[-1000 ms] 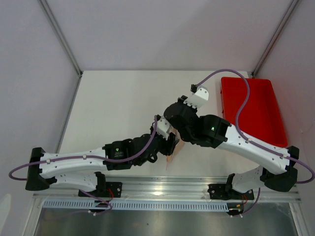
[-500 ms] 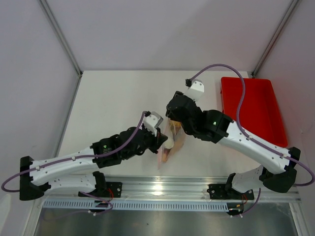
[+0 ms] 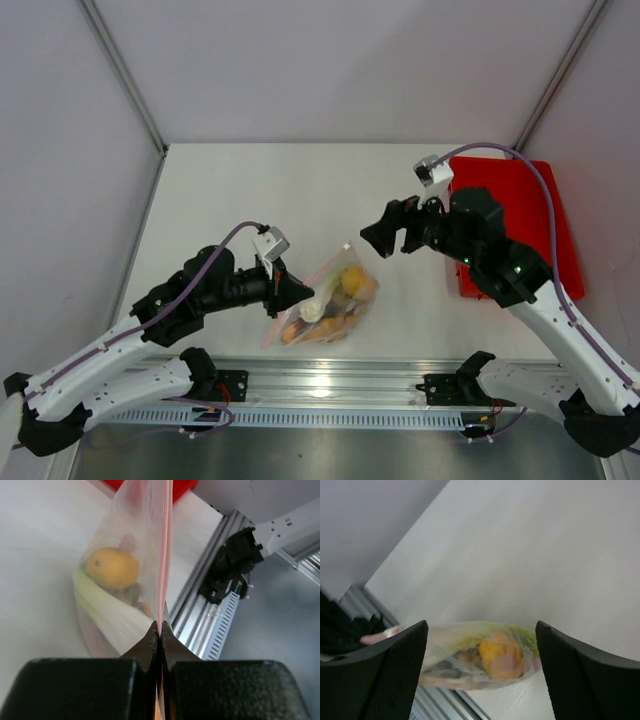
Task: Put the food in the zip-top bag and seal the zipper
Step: Zip the zipper food storage bag at the center of the board.
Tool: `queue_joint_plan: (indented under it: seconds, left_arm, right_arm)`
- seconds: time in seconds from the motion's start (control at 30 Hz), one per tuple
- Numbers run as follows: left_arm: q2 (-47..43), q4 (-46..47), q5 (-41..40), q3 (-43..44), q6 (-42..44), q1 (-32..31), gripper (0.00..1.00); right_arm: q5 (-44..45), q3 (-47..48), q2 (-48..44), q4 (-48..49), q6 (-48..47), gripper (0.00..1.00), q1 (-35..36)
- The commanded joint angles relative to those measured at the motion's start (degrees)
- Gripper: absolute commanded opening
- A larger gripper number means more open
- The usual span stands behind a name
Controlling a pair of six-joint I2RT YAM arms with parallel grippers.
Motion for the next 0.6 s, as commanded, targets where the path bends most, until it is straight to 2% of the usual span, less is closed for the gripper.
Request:
queue_joint_plan:
  seconds: [0.0, 0.07, 0.2, 0.33, 0.57]
  left_arm:
    - [-1.4, -0.3, 12.1, -1.0, 0.7, 2.3, 0.00]
    - [-2.0, 0.1, 15.8, -1.8, 0.1, 3.6, 0.01]
    - [-3.1, 0.9, 20.9, -3.1, -1.0, 5.3, 0.01]
    - [-3.8, 1.3, 23.5, -4.6, -1.2, 6.5, 0.01]
    - [-4.2, 2.6, 27.9, -5.6, -1.9, 9.2, 0.01]
  right_arm:
    - [-26.1, -4.6, -3.0, 6.4, -11.6, 0.86, -2.3]
    - [-32.1, -7.9, -4.0, 7.2, -13.9, 0.78, -2.3]
    - [-42.7, -12.8, -5.3, 13.4, -15.5, 0.77, -2.4]
    - [-47.2, -15.0, -5.2, 18.5, -14.8, 0.76, -2.6]
    - [-54.7, -15.6, -2.1, 24.0, -12.9, 0.65, -3.0]
